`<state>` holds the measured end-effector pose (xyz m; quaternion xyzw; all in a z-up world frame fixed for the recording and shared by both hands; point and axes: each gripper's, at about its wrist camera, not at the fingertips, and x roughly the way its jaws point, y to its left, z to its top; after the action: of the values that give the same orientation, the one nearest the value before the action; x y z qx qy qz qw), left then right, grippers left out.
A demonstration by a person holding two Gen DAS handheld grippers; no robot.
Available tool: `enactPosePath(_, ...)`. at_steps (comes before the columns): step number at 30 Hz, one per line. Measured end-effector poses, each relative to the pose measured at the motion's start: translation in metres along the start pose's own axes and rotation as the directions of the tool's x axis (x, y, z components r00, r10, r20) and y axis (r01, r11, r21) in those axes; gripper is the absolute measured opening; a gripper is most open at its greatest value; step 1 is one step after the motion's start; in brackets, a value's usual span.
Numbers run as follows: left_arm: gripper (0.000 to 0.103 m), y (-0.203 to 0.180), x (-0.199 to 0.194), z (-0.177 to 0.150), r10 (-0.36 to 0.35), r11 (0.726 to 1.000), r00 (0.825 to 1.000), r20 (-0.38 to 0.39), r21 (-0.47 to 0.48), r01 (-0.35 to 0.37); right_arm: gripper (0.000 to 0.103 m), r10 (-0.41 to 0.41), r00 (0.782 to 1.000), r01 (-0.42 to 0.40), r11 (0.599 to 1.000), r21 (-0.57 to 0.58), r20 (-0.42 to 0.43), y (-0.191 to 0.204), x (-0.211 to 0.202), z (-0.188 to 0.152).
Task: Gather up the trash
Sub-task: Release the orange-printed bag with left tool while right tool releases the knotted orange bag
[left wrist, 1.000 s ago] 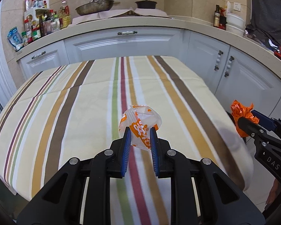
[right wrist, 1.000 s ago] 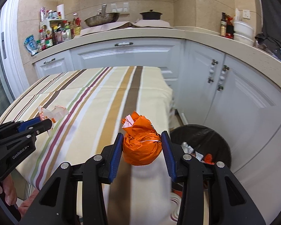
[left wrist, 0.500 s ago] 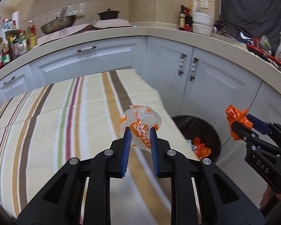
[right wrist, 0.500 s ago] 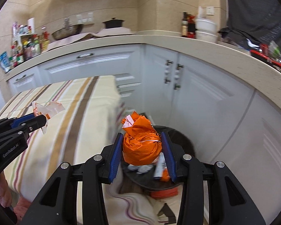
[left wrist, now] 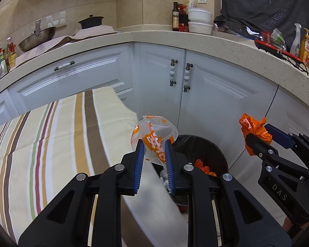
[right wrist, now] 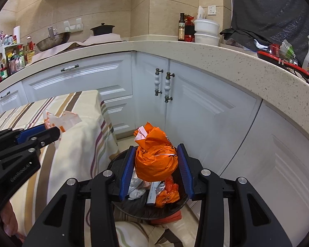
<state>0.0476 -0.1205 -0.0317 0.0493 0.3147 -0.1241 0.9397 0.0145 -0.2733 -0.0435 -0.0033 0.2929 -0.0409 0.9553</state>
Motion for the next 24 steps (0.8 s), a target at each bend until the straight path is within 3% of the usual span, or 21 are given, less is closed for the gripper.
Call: enactPosePath(24, 0.02, -0.032, 0.067, 0.018, 0.015, 0.999, 0.999, -0.05, 0.048, -0.012, 0.042, -0.003, 0.999, 0.005, 0.998, 0.055, -0.038, -0.027, 0.055, 0.007)
